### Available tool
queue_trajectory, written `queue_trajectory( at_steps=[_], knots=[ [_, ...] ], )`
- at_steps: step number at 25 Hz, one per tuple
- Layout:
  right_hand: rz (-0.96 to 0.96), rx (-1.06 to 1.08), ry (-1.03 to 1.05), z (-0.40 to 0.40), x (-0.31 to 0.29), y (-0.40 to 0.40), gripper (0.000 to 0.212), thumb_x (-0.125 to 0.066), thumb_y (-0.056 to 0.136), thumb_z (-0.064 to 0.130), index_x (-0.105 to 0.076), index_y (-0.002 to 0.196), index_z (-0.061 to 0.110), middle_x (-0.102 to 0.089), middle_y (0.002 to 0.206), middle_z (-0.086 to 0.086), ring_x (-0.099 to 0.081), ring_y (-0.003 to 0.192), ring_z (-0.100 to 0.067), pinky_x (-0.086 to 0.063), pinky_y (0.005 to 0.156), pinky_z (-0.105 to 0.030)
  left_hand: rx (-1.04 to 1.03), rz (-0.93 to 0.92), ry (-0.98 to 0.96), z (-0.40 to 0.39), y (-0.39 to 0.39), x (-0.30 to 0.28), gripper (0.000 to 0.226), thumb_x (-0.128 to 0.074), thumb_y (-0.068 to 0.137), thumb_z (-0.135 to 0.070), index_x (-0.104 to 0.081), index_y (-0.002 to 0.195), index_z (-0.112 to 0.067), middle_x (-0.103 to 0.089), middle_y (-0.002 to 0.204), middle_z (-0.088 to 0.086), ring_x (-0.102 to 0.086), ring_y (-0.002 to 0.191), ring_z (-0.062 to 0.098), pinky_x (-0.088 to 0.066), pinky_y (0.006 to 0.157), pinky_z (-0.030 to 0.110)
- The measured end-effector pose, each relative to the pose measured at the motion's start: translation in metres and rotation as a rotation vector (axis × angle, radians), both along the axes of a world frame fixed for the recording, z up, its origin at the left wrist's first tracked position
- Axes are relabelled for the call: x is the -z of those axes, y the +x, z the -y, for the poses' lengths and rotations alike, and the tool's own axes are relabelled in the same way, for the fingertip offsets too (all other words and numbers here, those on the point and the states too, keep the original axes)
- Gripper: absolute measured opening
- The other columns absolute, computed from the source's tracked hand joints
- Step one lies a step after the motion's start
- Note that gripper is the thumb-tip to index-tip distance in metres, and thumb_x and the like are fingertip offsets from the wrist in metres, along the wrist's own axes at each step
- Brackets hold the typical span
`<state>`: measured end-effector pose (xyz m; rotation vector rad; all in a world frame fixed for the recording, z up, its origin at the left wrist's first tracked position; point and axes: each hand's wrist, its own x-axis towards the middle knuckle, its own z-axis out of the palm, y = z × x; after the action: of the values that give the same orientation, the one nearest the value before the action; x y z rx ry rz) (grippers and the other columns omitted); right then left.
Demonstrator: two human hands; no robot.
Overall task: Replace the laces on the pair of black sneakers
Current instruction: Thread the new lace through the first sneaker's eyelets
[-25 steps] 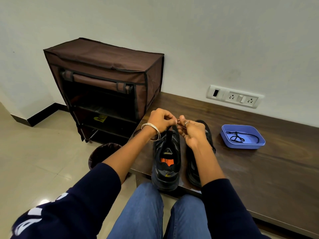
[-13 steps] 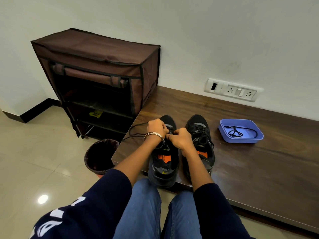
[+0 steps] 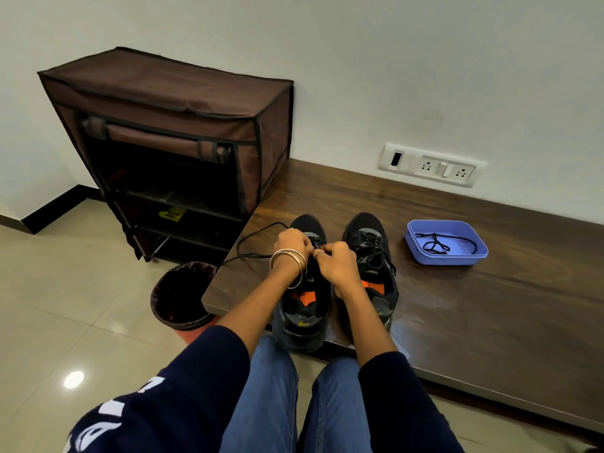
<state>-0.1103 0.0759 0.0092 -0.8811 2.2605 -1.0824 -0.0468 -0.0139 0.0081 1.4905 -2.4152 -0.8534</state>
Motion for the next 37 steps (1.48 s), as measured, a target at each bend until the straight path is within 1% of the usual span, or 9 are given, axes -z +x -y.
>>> queue_trajectory(
  at_steps=[6,9,11,14,17,23,27,34,37],
  knots=[
    [0.109,-0.048,-0.042,-0.003,0.004,-0.003,0.020,-0.062,0.090,0.020,-0.071,0.089,0.002,-0.069,0.086,-0.018,-0.057,0.072,-0.019,-0.042,0.062,-0.032,-0.030,-0.193,-0.004,0.000,0.005,0.018,0.020,-0.058,0.091,-0.020,-0.074,0.089,-0.008,-0.060,0.106,0.008,-0.059,0.098,0.026,-0.045,0.081,0.033],
    [0.245,-0.094,-0.060,-0.004,0.008,-0.008,0.014,-0.067,0.082,0.026,-0.074,0.084,0.014,-0.072,0.090,-0.014,-0.068,0.090,-0.029,-0.056,0.082,-0.044,-0.029,-0.191,0.005,-0.001,0.003,0.015,0.019,-0.058,0.092,-0.018,-0.071,0.081,-0.010,-0.056,0.100,0.008,-0.056,0.090,0.022,-0.042,0.076,0.030],
    [0.313,-0.137,-0.074,-0.004,0.012,-0.013,0.020,-0.068,0.075,0.030,-0.075,0.085,0.014,-0.073,0.093,-0.015,-0.069,0.096,-0.032,-0.053,0.090,-0.053,-0.023,-0.208,-0.009,-0.003,0.006,0.018,0.020,-0.058,0.091,-0.015,-0.066,0.073,-0.013,-0.051,0.092,0.005,-0.050,0.083,0.016,-0.038,0.071,0.027],
    [0.412,-0.129,-0.144,-0.007,0.007,-0.013,0.012,-0.068,0.085,0.013,-0.073,0.091,0.004,-0.070,0.103,-0.023,-0.067,0.102,-0.034,-0.051,0.096,-0.050,0.001,-0.250,-0.037,-0.002,0.007,0.023,0.019,-0.058,0.090,-0.011,-0.072,0.079,-0.005,-0.052,0.091,0.007,-0.055,0.085,0.022,-0.042,0.073,0.029],
    [0.475,-0.131,-0.160,-0.009,0.002,-0.014,0.013,-0.064,0.089,0.003,-0.072,0.099,0.002,-0.070,0.107,-0.021,-0.067,0.103,-0.030,-0.052,0.097,-0.042,-0.062,-0.229,-0.024,-0.005,0.003,0.019,0.019,-0.057,0.089,-0.011,-0.073,0.079,-0.009,-0.057,0.096,0.007,-0.059,0.088,0.023,-0.042,0.068,0.028],
    [0.477,-0.144,-0.139,-0.007,0.004,-0.018,0.029,-0.063,0.090,0.003,-0.066,0.117,-0.003,-0.068,0.115,-0.018,-0.066,0.107,-0.026,-0.052,0.098,-0.040,-0.173,-0.132,0.014,-0.011,-0.005,0.013,0.030,-0.053,0.090,-0.017,-0.064,0.061,-0.018,-0.063,0.078,0.006,-0.059,0.068,0.023,-0.041,0.056,0.029],
    [0.461,-0.138,-0.146,-0.008,0.002,-0.017,0.016,-0.061,0.091,0.001,-0.071,0.103,-0.001,-0.071,0.104,-0.021,-0.068,0.101,-0.030,-0.054,0.094,-0.039,-0.064,-0.167,-0.052,-0.009,0.000,0.017,0.026,-0.052,0.090,-0.018,-0.063,0.067,-0.015,-0.057,0.094,0.007,-0.060,0.080,0.028,-0.041,0.062,0.032],
    [0.478,-0.136,-0.152,-0.009,0.002,-0.016,0.018,-0.059,0.091,0.001,-0.069,0.104,-0.006,-0.068,0.107,-0.026,-0.066,0.105,-0.034,-0.051,0.097,-0.046,0.009,-0.120,-0.159,-0.012,0.003,0.017,0.021,-0.050,0.089,-0.017,-0.054,0.068,-0.014,-0.044,0.087,0.004,-0.049,0.071,0.025,-0.033,0.058,0.033],
    [0.434,-0.161,-0.126,-0.007,0.004,-0.015,0.016,-0.064,0.089,0.009,-0.073,0.100,0.002,-0.070,0.107,-0.021,-0.066,0.106,-0.032,-0.051,0.098,-0.048,-0.002,-0.178,-0.148,-0.009,0.003,0.021,0.022,-0.051,0.089,-0.016,-0.054,0.067,-0.012,-0.046,0.085,0.002,-0.050,0.070,0.023,-0.036,0.056,0.034]
  ],
)
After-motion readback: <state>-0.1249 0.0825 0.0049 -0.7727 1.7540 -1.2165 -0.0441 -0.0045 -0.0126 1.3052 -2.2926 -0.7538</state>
